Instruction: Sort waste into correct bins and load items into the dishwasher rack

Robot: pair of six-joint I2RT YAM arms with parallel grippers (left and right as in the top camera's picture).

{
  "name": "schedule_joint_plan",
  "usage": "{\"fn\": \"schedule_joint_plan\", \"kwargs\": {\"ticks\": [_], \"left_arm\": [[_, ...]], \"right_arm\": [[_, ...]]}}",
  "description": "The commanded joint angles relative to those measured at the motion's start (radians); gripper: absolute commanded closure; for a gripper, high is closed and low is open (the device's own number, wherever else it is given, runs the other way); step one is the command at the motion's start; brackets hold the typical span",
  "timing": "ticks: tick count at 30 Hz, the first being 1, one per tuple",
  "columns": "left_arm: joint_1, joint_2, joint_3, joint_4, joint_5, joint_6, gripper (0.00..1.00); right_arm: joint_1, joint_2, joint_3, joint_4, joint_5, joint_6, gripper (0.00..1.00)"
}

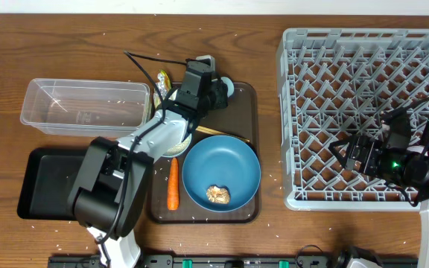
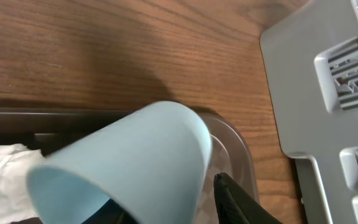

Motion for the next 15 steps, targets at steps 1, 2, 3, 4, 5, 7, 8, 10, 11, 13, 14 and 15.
{"fn": "schedule_joint_plan", "kwargs": {"ticks": [1, 2, 3, 4, 5, 7, 8, 10, 11, 13, 14, 15], "left_arm": [[0.003, 0.019, 0.008, 0.009, -0.023, -0.020, 0.67], [0.003, 0.021, 0.008, 0.009, -0.026, -0.019, 0.69], [0.003, 0.023, 0.008, 0.009, -0.026, -0.019, 0.73], [0.003, 0.027, 0.008, 0.008, -0.025, -0.019, 0.75], [0.003, 0.031, 0.008, 0.008, -0.025, -0.019, 0.76], [0.002, 0.036, 0.008, 0.001, -0.025, -0.018, 0.77], [0.002, 0.036, 0.008, -0.005, -0.024, -0.018, 0.78], [0.003, 0.036, 0.008, -0.011, -0.015, -0.003, 0.90], [0.003, 0.035, 0.008, -0.010, 0.012, 0.012, 0.94], [0.005, 0.033, 0.009, -0.006, 0.076, 0.032, 0.94], [0.005, 0.030, 0.009, -0.006, 0.109, 0.048, 0.94], [0.005, 0.024, 0.009, -0.006, 0.153, 0.068, 0.94]], "right_arm": [[0.014, 0.000, 0.011, -0.004, -0.003, -0.018, 0.06], [0.014, 0.000, 0.011, -0.004, -0.004, -0.018, 0.06], [0.014, 0.000, 0.011, -0.004, -0.004, -0.018, 0.06], [0.014, 0.000, 0.011, -0.003, -0.004, -0.018, 0.06], [0.014, 0.000, 0.011, -0.003, -0.004, -0.018, 0.06], [0.014, 0.000, 0.011, -0.004, -0.004, -0.018, 0.06], [0.014, 0.000, 0.011, -0.003, -0.004, -0.018, 0.06], [0.014, 0.000, 0.011, -0.004, -0.004, -0.018, 0.06], [0.014, 0.000, 0.011, -0.005, -0.004, -0.018, 0.06], [0.014, 0.000, 0.011, -0.008, -0.004, -0.018, 0.06], [0.014, 0.000, 0.011, -0.010, -0.004, -0.018, 0.07], [0.014, 0.000, 0.011, -0.011, -0.004, -0.018, 0.07]]}}
